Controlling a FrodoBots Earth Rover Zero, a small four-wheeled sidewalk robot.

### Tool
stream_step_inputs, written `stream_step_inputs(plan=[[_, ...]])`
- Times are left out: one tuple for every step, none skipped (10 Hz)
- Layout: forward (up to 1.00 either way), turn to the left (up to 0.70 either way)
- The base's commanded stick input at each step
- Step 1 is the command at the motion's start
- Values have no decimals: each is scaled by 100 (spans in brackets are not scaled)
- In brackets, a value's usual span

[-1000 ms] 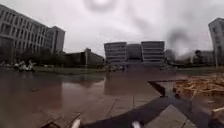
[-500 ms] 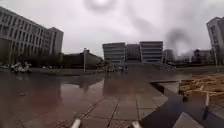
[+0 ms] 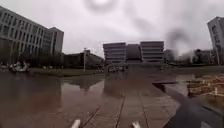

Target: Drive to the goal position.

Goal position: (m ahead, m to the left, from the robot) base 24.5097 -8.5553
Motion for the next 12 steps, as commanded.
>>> stream_step_inputs(plan=[[70,0],[70,0],[70,0],[70,0],[70,0],[70,0],[70,0],[70,0],[70,0],[12,0],[6,0],[5,0]])
